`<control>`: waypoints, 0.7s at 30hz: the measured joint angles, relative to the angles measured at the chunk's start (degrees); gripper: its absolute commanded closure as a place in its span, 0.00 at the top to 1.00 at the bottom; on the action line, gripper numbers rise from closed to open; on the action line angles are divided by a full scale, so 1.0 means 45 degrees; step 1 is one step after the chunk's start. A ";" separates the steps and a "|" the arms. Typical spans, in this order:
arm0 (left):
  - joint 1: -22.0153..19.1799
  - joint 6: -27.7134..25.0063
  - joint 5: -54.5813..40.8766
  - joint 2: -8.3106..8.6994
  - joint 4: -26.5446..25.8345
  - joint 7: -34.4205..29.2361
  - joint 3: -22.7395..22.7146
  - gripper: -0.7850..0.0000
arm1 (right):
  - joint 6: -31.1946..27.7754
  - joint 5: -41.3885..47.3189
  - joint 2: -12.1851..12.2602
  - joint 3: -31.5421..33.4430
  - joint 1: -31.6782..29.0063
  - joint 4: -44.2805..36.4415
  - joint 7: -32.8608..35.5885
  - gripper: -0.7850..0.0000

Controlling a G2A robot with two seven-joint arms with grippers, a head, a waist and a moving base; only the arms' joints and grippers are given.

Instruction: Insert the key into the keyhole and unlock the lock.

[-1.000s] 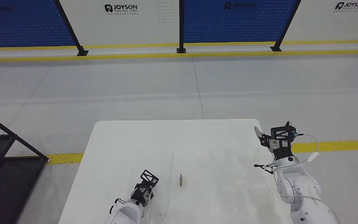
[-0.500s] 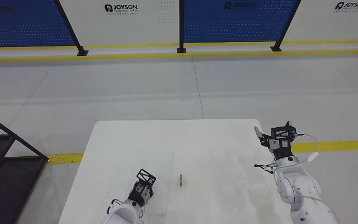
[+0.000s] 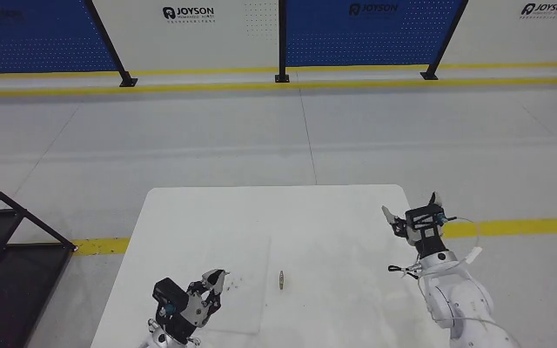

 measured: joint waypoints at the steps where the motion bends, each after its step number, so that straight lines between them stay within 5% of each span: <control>1: 0.0015 -0.0353 -0.0135 0.0022 0.0188 0.0481 -0.0125 0.00 | -0.0160 -0.0418 0.0008 -0.0180 -0.0133 -0.0146 -0.0061 1.00; 7: 0.0061 -0.1648 -0.0304 0.0125 0.0886 0.2437 -0.0682 0.00 | -0.0934 -0.2478 0.0023 -0.1463 -0.1130 -0.0872 -0.0396 1.00; 21: 0.0059 -0.1632 -0.0299 0.0124 0.0883 0.2422 -0.0677 0.00 | -0.2857 -0.3649 -0.0236 -0.5187 -0.0497 0.0301 0.1306 1.00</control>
